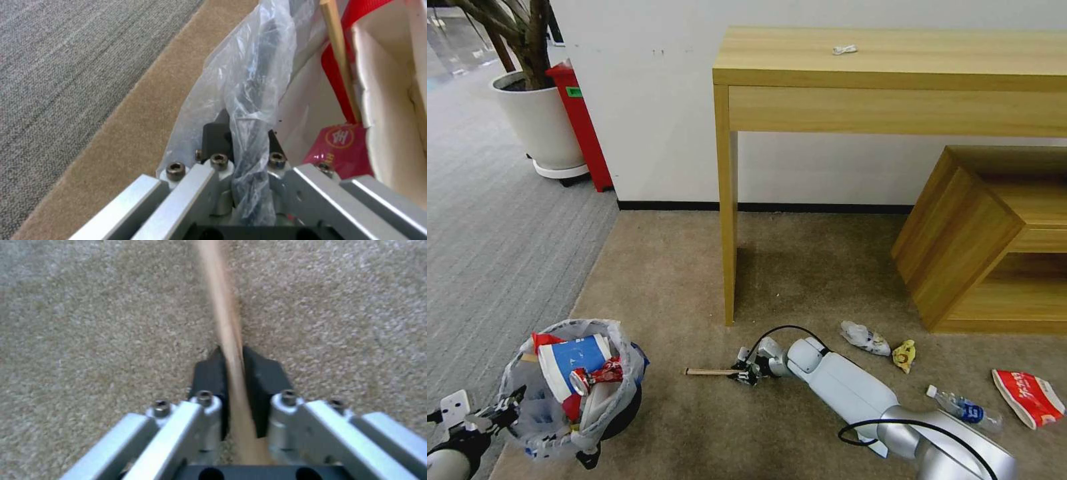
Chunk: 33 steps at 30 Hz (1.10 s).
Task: Pick up the trash bin and place the garbage on the floor into it.
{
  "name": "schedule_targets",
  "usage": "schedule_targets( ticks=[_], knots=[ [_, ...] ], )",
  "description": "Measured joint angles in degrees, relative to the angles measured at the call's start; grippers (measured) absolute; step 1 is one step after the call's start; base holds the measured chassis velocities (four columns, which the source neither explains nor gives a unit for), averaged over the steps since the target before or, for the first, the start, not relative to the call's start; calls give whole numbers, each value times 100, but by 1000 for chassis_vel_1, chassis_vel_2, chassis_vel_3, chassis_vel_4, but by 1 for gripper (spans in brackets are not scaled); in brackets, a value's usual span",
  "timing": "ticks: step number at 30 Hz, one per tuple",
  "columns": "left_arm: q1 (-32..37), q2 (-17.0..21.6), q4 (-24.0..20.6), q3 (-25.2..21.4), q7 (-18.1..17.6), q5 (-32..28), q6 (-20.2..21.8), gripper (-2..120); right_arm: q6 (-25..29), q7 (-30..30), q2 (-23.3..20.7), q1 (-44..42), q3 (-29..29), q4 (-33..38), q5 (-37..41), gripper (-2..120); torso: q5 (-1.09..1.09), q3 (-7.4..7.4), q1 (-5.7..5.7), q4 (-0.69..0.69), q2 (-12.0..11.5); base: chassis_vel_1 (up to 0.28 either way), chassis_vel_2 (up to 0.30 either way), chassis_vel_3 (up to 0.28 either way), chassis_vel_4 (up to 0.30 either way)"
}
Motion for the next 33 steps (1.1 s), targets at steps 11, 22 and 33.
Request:
schedule_targets(
  ticks=[11,22,33],
  knots=[
    [36,29,-13,-26,8,-45,0,0,-97,411,-125,-244,580,770,262,0,-1,1,1,-2,-1,0,0,0,0],
    [-27,152,-7,150,-14,-21,0,0,-426,960,-608,-651,1341,3179,1506,0,-2,-1,1,-3,-1,0,0,0,0],
    [-288,663,111,666,-95,73,0,0,-702,1728,-480,-707,1526,4891,2259,0,-2,0,1,-1,-1,0,0,0,0]
  ],
)
